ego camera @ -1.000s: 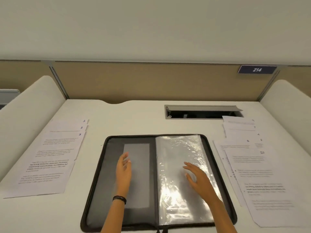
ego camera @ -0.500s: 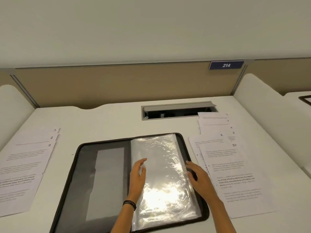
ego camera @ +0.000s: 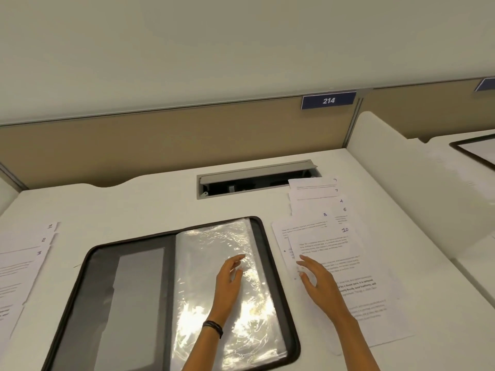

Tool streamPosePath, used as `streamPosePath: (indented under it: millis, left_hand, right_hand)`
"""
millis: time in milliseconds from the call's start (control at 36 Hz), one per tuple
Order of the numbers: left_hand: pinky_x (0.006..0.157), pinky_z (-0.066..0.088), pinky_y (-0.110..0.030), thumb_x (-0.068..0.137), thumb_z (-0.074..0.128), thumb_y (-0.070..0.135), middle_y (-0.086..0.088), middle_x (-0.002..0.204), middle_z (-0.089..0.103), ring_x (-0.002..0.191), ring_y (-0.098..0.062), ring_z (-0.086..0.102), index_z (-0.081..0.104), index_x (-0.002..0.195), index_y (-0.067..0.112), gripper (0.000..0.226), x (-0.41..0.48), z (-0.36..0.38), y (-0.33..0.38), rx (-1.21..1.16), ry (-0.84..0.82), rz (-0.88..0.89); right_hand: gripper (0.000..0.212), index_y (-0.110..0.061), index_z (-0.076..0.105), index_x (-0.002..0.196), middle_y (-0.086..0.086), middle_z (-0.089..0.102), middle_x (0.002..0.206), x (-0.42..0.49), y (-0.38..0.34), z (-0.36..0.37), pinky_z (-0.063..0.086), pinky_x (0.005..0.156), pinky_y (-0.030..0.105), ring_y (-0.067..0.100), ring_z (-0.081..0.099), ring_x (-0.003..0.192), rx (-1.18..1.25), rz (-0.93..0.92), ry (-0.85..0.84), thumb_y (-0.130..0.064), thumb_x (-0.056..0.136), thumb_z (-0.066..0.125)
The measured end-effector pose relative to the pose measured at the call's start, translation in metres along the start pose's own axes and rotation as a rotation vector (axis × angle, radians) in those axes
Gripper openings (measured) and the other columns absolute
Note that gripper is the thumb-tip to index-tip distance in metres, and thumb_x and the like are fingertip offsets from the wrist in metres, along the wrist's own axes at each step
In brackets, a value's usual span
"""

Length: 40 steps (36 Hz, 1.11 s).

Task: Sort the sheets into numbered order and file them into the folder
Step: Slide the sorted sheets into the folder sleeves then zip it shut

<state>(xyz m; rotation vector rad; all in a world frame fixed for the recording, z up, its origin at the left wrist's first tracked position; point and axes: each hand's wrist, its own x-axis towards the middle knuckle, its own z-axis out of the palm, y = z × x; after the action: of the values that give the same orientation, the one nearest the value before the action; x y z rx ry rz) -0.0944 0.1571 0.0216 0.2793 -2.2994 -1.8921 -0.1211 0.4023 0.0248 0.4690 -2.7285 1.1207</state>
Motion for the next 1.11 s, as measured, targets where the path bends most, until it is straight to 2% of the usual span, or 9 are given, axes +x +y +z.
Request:
streamPosePath:
  millis: [56, 111, 250, 333, 472, 639, 833, 944, 1111]
  left_hand:
    - [0.095, 0.043, -0.013, 0.097, 0.048, 0.003, 0.009, 0.122, 0.059, 0.112, 0.003, 0.054, 0.058, 0.114, 0.03, 0.033, 0.004, 0.012, 0.002, 0.013, -0.008, -0.002]
    - [0.095, 0.041, -0.011, 0.097, 0.047, 0.002, 0.011, 0.123, 0.057, 0.115, 0.001, 0.052, 0.057, 0.115, 0.031, 0.035, 0.009, 0.023, 0.003, 0.026, -0.025, -0.003]
    - [0.094, 0.041, -0.008, 0.098, 0.047, 0.004, 0.017, 0.12, 0.057, 0.111, 0.011, 0.051, 0.058, 0.114, 0.032, 0.034, 0.02, 0.052, 0.011, 0.032, -0.055, 0.008]
    - [0.092, 0.041, -0.007, 0.097, 0.048, 0.006, 0.017, 0.118, 0.055, 0.11, 0.008, 0.052, 0.056, 0.114, 0.032, 0.032, 0.033, 0.069, 0.014, 0.04, -0.079, 0.002]
    - [0.087, 0.037, -0.001, 0.097, 0.047, 0.006, 0.017, 0.121, 0.053, 0.113, 0.004, 0.049, 0.054, 0.118, 0.031, 0.033, 0.057, 0.095, 0.019, 0.104, -0.132, 0.019]
    - [0.096, 0.037, -0.006, 0.096, 0.048, 0.003, 0.012, 0.119, 0.057, 0.111, 0.009, 0.05, 0.055, 0.117, 0.027, 0.033, 0.086, 0.122, 0.025, 0.169, -0.175, 0.108]
    - [0.099, 0.036, -0.01, 0.098, 0.047, 0.004, 0.004, 0.124, 0.053, 0.117, -0.01, 0.049, 0.054, 0.122, 0.02, 0.029, 0.126, 0.148, 0.03, 0.23, -0.245, 0.124]
    - [0.09, 0.037, -0.004, 0.097, 0.047, 0.003, 0.0, 0.129, 0.049, 0.12, -0.019, 0.048, 0.051, 0.124, 0.018, 0.03, 0.145, 0.161, 0.031, 0.211, -0.231, 0.068]
    - [0.106, 0.031, -0.024, 0.097, 0.048, 0.006, -0.012, 0.146, 0.035, 0.133, -0.025, 0.037, 0.035, 0.142, 0.004, 0.046, 0.17, 0.173, 0.033, 0.228, -0.14, -0.076]
  right_hand:
    - [0.038, -0.029, 0.056, 0.123, -0.012, 0.05, 0.133, 0.0, 0.012, -0.002, 0.03, 0.112, 0.023, 0.005, 0.044, 0.124, -0.018, 0.028, -0.02, -0.05, 0.092, 0.046]
    - [0.033, -0.026, 0.055, 0.124, -0.012, 0.046, 0.134, 0.002, 0.026, -0.003, 0.033, 0.112, 0.037, 0.009, 0.044, 0.126, 0.007, 0.064, -0.052, -0.036, 0.092, 0.054]
    - [0.033, -0.02, 0.057, 0.125, -0.011, 0.043, 0.135, 0.012, 0.047, -0.018, 0.028, 0.111, 0.025, 0.01, 0.041, 0.129, 0.082, 0.17, -0.109, -0.013, 0.093, 0.056]
    - [0.033, -0.015, 0.057, 0.126, -0.011, 0.043, 0.135, 0.019, 0.058, -0.028, 0.027, 0.109, 0.022, 0.011, 0.042, 0.129, 0.079, 0.211, -0.11, -0.01, 0.094, 0.055]
    - [0.036, -0.016, 0.055, 0.13, -0.008, 0.041, 0.141, 0.034, 0.079, -0.038, 0.024, 0.11, 0.023, 0.011, 0.037, 0.132, 0.034, 0.193, -0.135, -0.011, 0.095, 0.053]
    - [0.039, -0.015, 0.051, 0.133, 0.004, 0.037, 0.148, 0.05, 0.101, -0.04, 0.025, 0.115, 0.035, 0.021, 0.034, 0.137, 0.012, 0.19, -0.112, -0.01, 0.094, 0.053]
    - [0.037, -0.015, 0.058, 0.127, 0.002, 0.041, 0.145, 0.051, 0.12, -0.031, 0.031, 0.114, 0.042, 0.02, 0.037, 0.135, 0.016, 0.153, -0.107, -0.02, 0.093, 0.045]
    - [0.035, -0.019, 0.059, 0.125, -0.007, 0.039, 0.145, 0.048, 0.127, -0.026, 0.026, 0.114, 0.028, 0.009, 0.034, 0.134, 0.027, 0.119, -0.061, -0.018, 0.093, 0.045]
    - [0.033, -0.02, 0.06, 0.125, -0.008, 0.04, 0.145, 0.047, 0.13, -0.022, 0.02, 0.113, 0.019, 0.005, 0.033, 0.134, 0.032, 0.103, -0.008, -0.01, 0.094, 0.052]
